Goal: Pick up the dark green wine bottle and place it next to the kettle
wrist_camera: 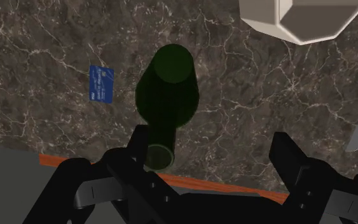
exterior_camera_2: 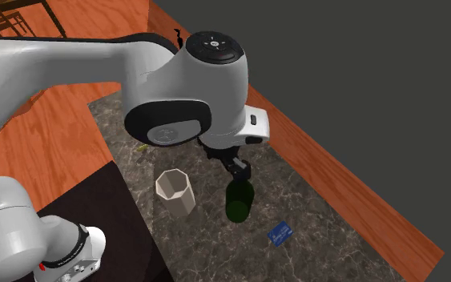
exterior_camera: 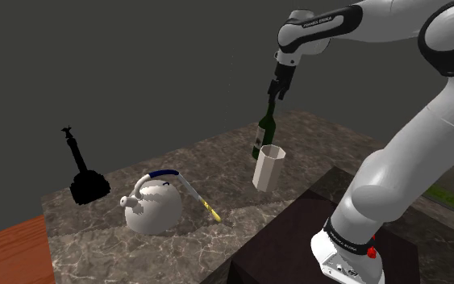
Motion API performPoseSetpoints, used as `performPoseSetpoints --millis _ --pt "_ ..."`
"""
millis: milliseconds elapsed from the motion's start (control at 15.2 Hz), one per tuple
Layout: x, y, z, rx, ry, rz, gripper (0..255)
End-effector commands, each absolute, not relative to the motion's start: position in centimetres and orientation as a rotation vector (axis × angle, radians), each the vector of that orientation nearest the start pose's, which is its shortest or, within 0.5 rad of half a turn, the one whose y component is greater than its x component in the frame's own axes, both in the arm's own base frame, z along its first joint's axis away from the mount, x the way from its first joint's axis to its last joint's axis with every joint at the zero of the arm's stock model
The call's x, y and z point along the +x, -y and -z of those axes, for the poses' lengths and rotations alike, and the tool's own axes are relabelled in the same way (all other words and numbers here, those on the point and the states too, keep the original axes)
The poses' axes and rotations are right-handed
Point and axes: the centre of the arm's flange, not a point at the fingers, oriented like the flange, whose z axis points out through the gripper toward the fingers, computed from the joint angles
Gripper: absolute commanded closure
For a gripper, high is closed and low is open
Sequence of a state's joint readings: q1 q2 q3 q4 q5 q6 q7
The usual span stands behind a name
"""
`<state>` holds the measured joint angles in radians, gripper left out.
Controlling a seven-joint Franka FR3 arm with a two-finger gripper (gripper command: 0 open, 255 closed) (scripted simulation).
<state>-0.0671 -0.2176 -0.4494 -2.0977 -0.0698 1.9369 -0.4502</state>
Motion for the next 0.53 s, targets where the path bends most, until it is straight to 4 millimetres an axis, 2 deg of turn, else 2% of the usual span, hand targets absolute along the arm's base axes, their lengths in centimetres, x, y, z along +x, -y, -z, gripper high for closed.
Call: performPoseSetpoints --millis 0,132,462 --pt "43.9 28.5 -50.3 -3.138 -0.055 0.073 0" --pt "44.6 30.0 -50.0 -3.141 -0.057 0.073 0" --pt "44.7 30.0 -47.4 -3.141 -0.057 0.073 0"
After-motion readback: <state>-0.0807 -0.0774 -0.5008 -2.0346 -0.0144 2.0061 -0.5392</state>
